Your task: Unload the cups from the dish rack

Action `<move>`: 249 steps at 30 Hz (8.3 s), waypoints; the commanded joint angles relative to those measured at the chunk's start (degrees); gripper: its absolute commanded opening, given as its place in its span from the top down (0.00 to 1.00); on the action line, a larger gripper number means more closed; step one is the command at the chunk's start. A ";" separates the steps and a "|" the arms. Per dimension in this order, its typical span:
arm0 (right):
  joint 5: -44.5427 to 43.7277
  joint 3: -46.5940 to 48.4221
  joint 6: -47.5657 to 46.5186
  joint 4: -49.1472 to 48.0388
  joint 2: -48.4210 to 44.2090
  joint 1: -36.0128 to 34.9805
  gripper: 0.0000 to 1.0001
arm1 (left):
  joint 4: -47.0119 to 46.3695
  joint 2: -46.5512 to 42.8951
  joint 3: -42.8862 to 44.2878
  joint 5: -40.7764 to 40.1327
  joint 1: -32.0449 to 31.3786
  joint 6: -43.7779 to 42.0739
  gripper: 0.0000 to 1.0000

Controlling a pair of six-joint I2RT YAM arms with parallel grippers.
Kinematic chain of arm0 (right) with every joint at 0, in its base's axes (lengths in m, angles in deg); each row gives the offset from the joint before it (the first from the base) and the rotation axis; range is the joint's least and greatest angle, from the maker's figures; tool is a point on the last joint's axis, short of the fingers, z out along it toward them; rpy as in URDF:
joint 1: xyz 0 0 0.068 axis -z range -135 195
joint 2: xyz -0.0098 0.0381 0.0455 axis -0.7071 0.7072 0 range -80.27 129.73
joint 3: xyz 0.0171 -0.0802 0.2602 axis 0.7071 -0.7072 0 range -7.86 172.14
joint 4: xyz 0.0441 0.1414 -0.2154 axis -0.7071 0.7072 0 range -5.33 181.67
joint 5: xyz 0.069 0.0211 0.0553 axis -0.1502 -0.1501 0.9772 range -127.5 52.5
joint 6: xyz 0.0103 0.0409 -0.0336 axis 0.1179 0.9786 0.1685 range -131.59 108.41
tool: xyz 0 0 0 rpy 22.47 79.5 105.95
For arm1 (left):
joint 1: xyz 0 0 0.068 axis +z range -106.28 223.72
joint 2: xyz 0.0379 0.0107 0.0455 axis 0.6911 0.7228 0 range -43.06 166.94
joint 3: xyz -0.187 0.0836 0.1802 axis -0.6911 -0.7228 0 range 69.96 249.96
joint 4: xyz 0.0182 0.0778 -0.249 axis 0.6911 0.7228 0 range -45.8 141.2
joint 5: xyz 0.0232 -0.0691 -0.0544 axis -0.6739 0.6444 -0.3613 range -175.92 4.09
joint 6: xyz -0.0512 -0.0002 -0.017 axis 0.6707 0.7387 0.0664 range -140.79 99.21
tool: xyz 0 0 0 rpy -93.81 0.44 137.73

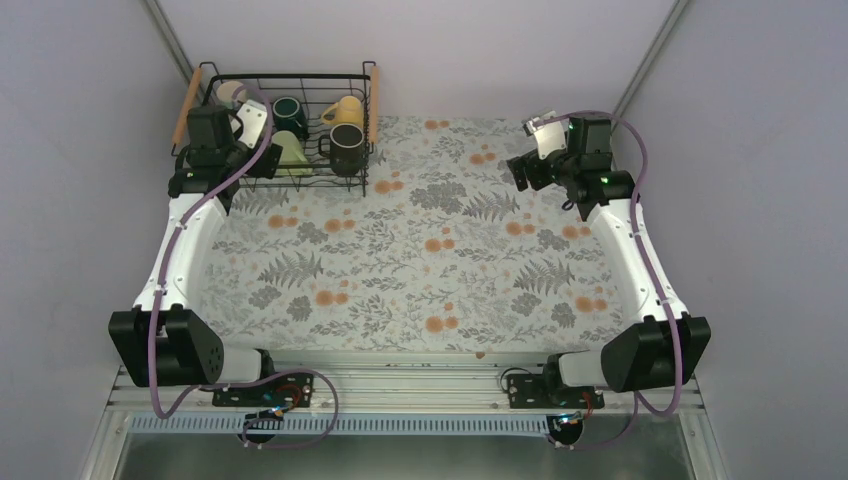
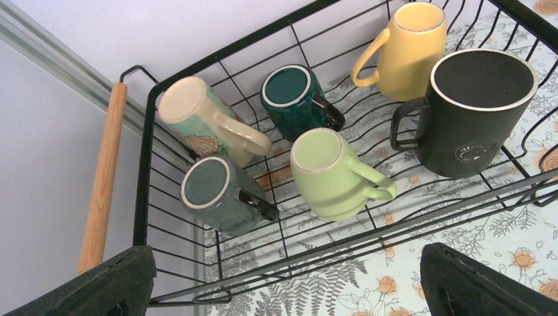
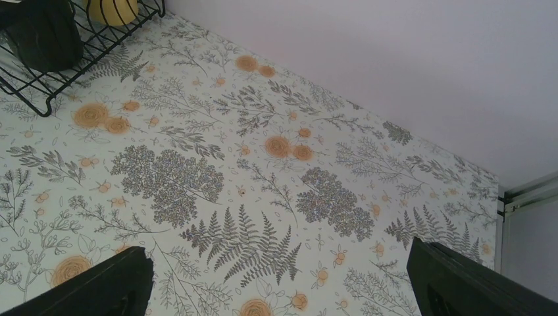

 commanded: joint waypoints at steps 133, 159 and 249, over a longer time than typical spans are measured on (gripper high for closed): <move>2.32 -2.30 -7.28 5.87 -4.04 -1.07 0.00 | 49.32 -17.84 7.33 23.09 2.53 -67.85 0.00; 3.44 -2.68 -8.68 6.56 -1.14 -2.94 0.01 | 41.80 9.72 14.83 13.91 -11.37 -72.41 0.74; 39.56 12.99 -9.56 16.48 -0.48 -3.71 0.00 | 1.52 -7.74 12.48 41.16 -18.95 -31.15 0.98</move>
